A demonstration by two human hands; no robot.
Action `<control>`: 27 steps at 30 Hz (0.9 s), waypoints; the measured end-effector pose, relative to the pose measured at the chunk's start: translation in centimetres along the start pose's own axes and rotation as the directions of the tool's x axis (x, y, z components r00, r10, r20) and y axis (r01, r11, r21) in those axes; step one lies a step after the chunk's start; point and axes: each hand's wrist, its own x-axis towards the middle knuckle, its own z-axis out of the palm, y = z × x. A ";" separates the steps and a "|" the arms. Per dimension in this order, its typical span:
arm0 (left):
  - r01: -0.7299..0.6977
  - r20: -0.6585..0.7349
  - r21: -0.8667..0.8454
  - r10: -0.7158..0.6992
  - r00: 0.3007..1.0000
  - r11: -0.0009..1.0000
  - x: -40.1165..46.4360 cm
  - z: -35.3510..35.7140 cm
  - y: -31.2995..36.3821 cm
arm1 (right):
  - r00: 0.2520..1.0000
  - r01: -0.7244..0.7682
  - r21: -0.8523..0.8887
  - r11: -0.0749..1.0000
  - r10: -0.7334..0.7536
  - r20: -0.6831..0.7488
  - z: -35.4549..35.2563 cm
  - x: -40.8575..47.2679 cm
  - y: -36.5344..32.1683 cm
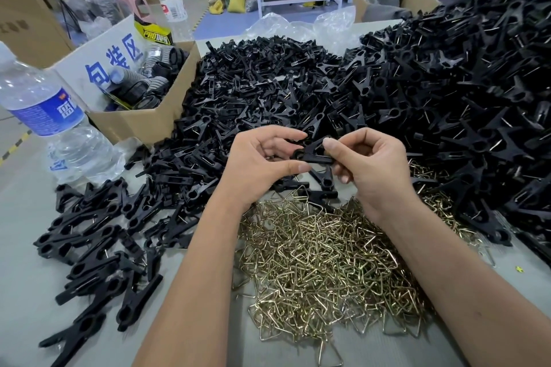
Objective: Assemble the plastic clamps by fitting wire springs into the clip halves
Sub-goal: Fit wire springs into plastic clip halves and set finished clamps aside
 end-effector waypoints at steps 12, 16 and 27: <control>0.000 0.082 -0.158 0.013 0.997 0.987 -0.4 0.0 0.7 | 0.628 -0.669 0.341 0.660 0.258 0.734 -1.2 0.5 -0.4; 0.004 0.065 -0.131 0.005 0.998 0.991 -0.5 -0.1 0.9 | 0.622 -0.709 0.410 0.573 0.235 0.747 -1.1 0.6 -0.3; -0.029 0.042 -0.062 0.032 0.999 0.998 -0.4 0.2 1.0 | 0.665 -0.713 0.431 0.553 0.342 0.664 -1.5 0.8 -1.2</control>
